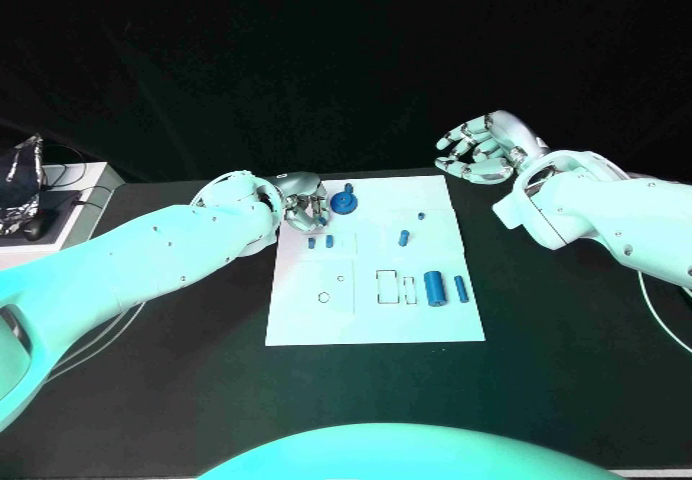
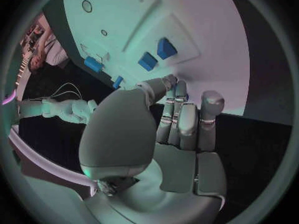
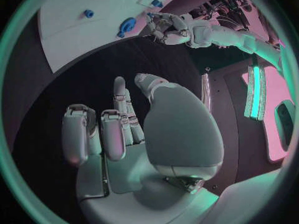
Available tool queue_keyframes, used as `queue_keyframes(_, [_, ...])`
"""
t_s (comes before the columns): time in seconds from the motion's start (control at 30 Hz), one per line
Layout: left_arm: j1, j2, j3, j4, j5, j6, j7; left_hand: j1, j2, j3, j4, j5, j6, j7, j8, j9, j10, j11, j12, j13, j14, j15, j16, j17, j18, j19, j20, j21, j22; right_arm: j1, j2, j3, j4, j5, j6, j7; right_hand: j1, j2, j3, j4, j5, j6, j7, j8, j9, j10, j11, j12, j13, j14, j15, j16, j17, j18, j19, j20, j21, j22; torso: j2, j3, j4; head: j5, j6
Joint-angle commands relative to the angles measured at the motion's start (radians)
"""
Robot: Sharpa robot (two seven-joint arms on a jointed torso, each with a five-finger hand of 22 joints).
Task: Assemble the parts on the task board
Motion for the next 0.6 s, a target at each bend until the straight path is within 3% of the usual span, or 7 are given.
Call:
queue_keyframes(0.03, [-0.001, 0.007, -0.004, -0.004, -0.008, 0.029, -0.004, -0.006, 0.002, -0.005, -0.004, 0.005, 0.008, -0.002, -0.003, -0.002, 0.007, -0.003, -0.005, 0.001, 0.004, 0.000, 0.005, -0.001, -0.006, 0.006, 0.002, 0.005, 0.001, 0.000, 0.000, 0.000, 0.003, -0.010, 0.010, 0.005, -0.010, -0.001, 0.003, -0.003, 0.005, 0.003, 0.002, -0.004, 0.002, 0.001, -0.001, -0.003, -0.001, 0.057, 0.004, -0.001, 0.078, -0.014, 0.042, 0.003, -0.004, 0.161, 0.001, -0.0004, -0.0013, -0.001, -0.001])
queue_keyframes(0.3, [-0.002, 0.014, -0.016, -0.005, -0.007, 0.048, 0.000, -0.006, 0.003, -0.005, -0.004, 0.005, 0.011, -0.003, -0.003, 0.000, 0.011, -0.004, -0.007, 0.002, 0.004, 0.000, 0.005, -0.002, -0.006, 0.006, 0.002, 0.005, 0.000, 0.000, 0.000, 0.000, 0.004, -0.011, 0.013, 0.004, -0.010, -0.001, 0.003, -0.003, 0.005, 0.003, 0.002, -0.004, 0.002, 0.001, -0.001, -0.003, -0.001, 0.057, 0.004, -0.001, 0.078, -0.014, 0.042, 0.003, -0.004, 0.161, 0.001, -0.0003, -0.0016, -0.005, -0.003])
queue_keyframes(0.6, [-0.002, 0.014, -0.021, -0.003, -0.006, 0.047, -0.001, -0.006, 0.005, -0.008, -0.007, 0.005, 0.018, -0.004, -0.003, 0.002, 0.020, -0.006, -0.011, 0.005, 0.004, -0.002, 0.005, -0.001, -0.006, 0.006, 0.001, 0.006, 0.001, 0.000, -0.001, 0.000, 0.005, -0.012, 0.013, 0.003, -0.010, -0.001, 0.003, -0.003, 0.005, 0.003, 0.002, -0.004, 0.002, 0.001, -0.001, -0.003, -0.001, 0.057, 0.004, -0.001, 0.078, -0.014, 0.042, 0.003, -0.004, 0.161, 0.000, -0.0009, 0.0009, -0.006, -0.003])
